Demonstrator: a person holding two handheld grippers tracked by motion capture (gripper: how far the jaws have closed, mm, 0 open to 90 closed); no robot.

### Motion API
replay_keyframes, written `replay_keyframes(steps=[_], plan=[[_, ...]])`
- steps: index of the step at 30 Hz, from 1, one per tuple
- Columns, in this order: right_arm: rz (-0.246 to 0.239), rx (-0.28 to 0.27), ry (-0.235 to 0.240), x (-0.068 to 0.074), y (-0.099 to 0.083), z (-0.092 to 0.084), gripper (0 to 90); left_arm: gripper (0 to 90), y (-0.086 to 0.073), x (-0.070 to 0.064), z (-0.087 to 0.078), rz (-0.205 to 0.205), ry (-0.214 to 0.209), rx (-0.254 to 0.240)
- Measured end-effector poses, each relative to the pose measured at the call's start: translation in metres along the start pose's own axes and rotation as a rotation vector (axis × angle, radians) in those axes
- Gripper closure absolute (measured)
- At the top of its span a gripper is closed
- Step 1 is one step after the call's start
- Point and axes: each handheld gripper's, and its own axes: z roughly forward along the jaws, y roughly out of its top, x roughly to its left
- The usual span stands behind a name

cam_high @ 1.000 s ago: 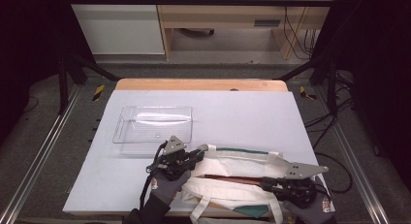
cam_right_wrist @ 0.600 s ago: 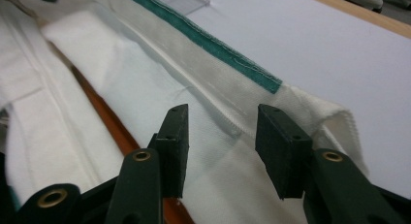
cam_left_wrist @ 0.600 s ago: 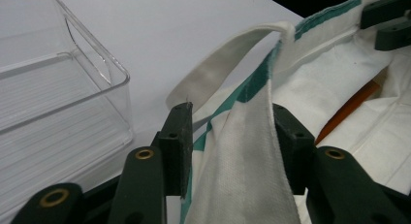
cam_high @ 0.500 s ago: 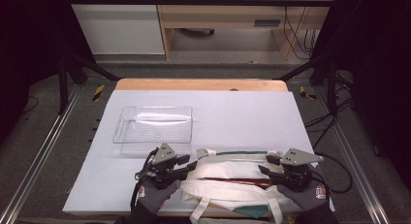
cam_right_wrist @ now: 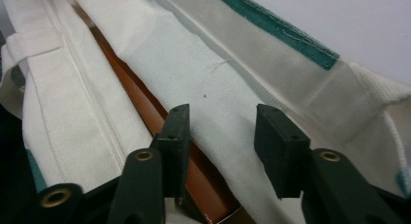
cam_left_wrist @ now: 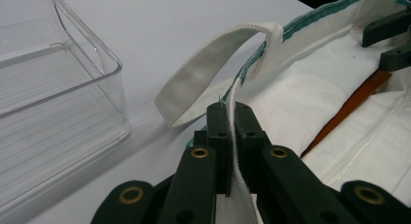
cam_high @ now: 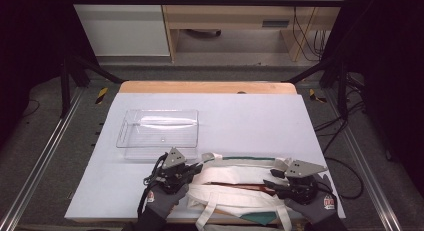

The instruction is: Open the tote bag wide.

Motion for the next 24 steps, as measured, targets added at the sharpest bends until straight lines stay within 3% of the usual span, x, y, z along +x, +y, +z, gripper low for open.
replay_keyframes(steps=[4, 10, 13, 17, 24], plan=[[0.0, 0.032, 0.003, -0.001, -0.001, -0.001, 89.1, 86.7, 0.0, 0.001, 0.0, -0.005, -0.006, -0.003], [0.002, 0.016, 0.011, -0.003, 0.002, -0.005, 90.0, 85.0, 0.0, 0.002, 0.0, -0.006, -0.009, -0.013], [0.002, -0.007, -0.007, -0.004, 0.006, -0.009, 90.0, 72.4, 0.001, 0.004, 0.0, -0.018, -0.043, -0.027], [0.0, -0.026, -0.045, -0.01, 0.017, -0.01, 90.0, 58.6, 0.005, 0.003, -0.004, 0.002, -0.026, -0.056], [0.053, 0.016, -0.078, -0.023, 0.025, 0.004, 90.0, 50.5, 0.017, -0.004, -0.025, 0.027, -0.001, -0.136]])
